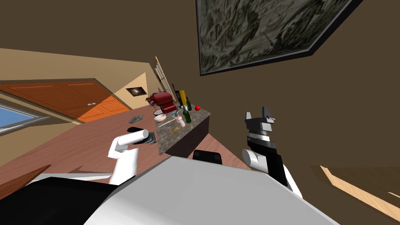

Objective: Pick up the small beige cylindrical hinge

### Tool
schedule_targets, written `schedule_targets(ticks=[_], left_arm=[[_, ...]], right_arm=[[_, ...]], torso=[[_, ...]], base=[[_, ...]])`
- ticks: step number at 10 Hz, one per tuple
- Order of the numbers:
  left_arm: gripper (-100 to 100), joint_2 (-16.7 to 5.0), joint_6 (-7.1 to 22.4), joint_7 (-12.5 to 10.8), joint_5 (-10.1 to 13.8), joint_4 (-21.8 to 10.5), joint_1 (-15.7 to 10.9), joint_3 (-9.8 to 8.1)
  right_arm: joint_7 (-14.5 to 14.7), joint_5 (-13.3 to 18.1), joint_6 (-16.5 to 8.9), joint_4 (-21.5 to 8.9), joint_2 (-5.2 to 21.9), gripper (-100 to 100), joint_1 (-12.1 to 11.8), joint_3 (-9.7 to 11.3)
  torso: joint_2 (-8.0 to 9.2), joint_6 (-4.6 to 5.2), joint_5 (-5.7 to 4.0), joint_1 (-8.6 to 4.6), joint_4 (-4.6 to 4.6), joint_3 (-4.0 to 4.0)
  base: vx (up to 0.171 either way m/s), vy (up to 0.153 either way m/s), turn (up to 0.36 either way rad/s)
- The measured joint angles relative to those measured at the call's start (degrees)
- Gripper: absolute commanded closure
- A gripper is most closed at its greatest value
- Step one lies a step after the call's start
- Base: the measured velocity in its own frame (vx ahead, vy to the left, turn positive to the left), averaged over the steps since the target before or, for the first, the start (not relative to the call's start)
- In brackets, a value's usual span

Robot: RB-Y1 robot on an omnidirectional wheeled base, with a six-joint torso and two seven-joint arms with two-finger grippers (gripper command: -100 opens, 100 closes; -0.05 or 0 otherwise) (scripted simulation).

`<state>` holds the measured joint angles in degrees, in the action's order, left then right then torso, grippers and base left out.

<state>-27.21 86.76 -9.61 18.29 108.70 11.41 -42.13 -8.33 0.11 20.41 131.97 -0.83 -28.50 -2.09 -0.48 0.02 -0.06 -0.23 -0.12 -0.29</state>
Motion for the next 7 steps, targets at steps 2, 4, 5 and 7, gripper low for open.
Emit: schedule_targets(ticks=[2,4,5,7], left_arm=[[-100,-0.2,2.82,-0.94,0.93,-0.39,-0.24,-0.48],[-100,-0.09,5.51,-1.92,1.7,-0.48,-0.26,-0.83],[-100,-0.26,6.8,-2.35,2.03,-0.58,-0.44,-0.97],[-100,-0.42,9.75,-3.71,2.91,-1.25,-0.93,-1.15]], right_arm=[[0.0,0.0,0.0,0.0,0.0,0,0.0,0.0],[0.0,0.0,0.0,0.0,0.0,0,0.0,0.0],[0.0,0.0,0.0,0.0,0.0,0,0.0,0.0],[0.0,0.0,0.0,0.0,0.0,0,0.0,0.0]], torso=[[0.01,0.0,0.0,0.0,0.0,0.01],[0.05,0.0,-0.02,-0.08,0.01,0.02],[0.09,-0.01,-0.02,-0.05,0.01,0.04],[-0.1,0.01,-0.03,-0.12,-0.03,-0.06]], base=[[0.121,-0.072,-0.021],[0.111,-0.082,-0.018],[0.136,-0.079,-0.021],[0.151,-0.086,-0.025]])
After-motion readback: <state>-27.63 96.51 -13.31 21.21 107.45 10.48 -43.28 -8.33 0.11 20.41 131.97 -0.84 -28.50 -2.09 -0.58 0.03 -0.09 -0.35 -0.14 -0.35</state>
